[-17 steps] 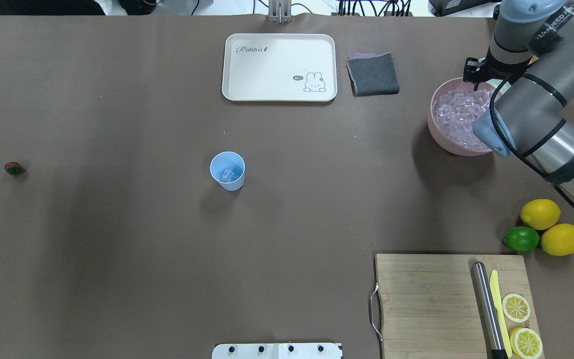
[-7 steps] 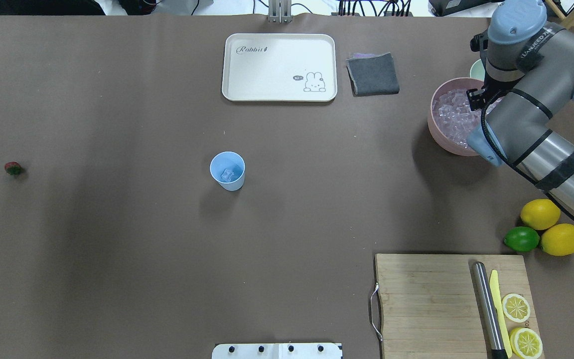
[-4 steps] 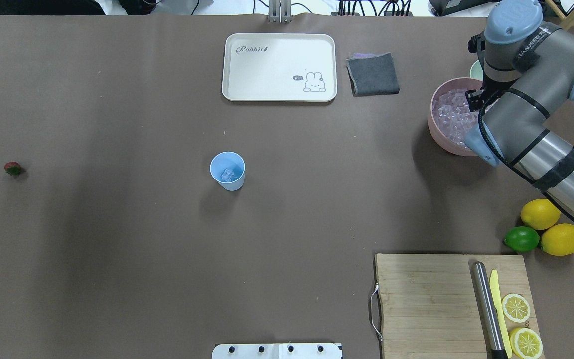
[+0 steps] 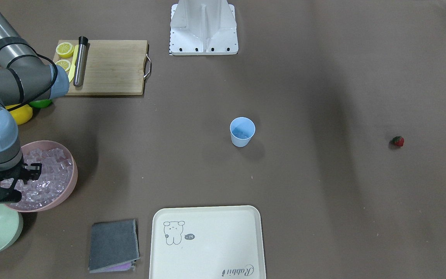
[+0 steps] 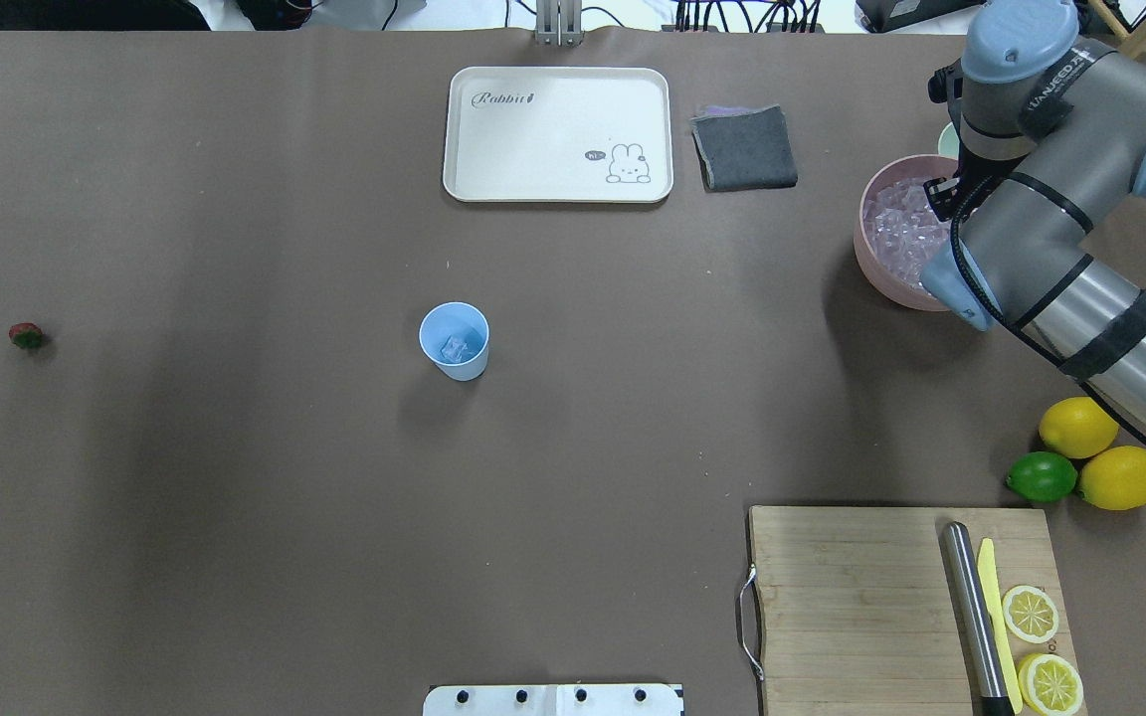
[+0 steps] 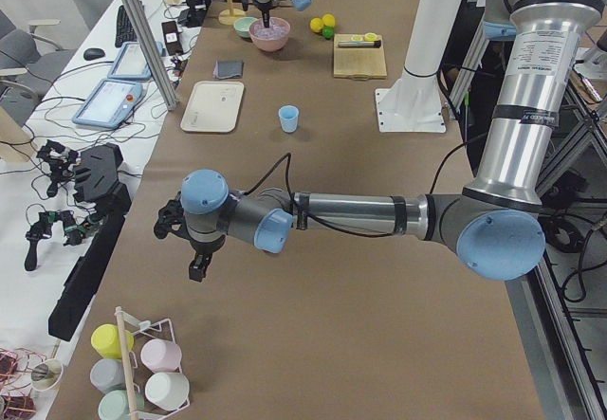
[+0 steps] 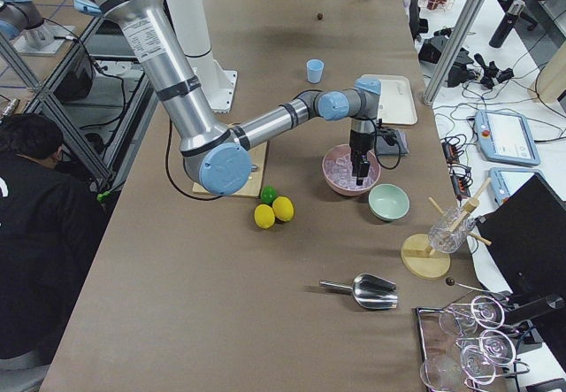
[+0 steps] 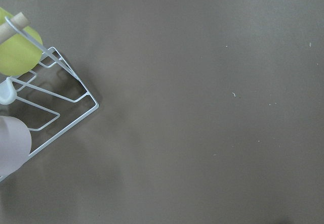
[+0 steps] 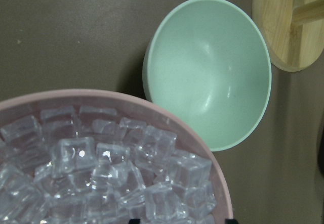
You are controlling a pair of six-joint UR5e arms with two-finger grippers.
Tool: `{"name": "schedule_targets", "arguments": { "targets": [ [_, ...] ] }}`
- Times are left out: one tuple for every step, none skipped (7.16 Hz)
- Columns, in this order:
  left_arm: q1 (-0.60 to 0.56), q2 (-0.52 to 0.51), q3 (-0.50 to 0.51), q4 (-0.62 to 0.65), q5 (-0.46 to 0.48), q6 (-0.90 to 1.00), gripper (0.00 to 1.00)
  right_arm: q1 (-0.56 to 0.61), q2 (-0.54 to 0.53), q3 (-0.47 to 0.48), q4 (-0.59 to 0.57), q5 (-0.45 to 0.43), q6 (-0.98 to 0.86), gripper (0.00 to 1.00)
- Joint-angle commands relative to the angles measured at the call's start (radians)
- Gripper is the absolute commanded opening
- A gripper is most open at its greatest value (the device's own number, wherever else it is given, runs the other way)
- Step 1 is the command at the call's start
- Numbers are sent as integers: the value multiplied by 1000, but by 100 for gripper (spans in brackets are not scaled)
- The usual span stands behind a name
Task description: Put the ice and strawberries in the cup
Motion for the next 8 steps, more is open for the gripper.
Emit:
{"name": "schedule_targets", "arguments": {
  "targets": [
    [0, 0, -1, 0, 0, 0, 98, -3, 0, 8, -17, 0, -15, 59],
    [0, 0, -2, 0, 0, 0, 98, -7, -1, 7, -17, -2, -15, 59],
    [0, 0, -2, 0, 0, 0, 98, -12, -3, 4, -17, -3, -15, 59],
    [0, 0, -2, 0, 0, 0, 98, -17, -3, -1, -17, -3, -15, 59],
    [0, 0, -5, 0, 0, -2, 98, -18, -3, -7, -17, -2, -17, 59],
    [0, -2, -5, 0, 0, -2, 98, -18, -6, -7, -17, -2, -17, 59],
    [0, 0, -7, 0, 0, -2, 98, -18, -7, -9, -17, -2, -20, 59],
    [0, 0, -8, 0, 0, -2, 98, -18, -7, -9, -17, -3, -21, 59]
  ]
}}
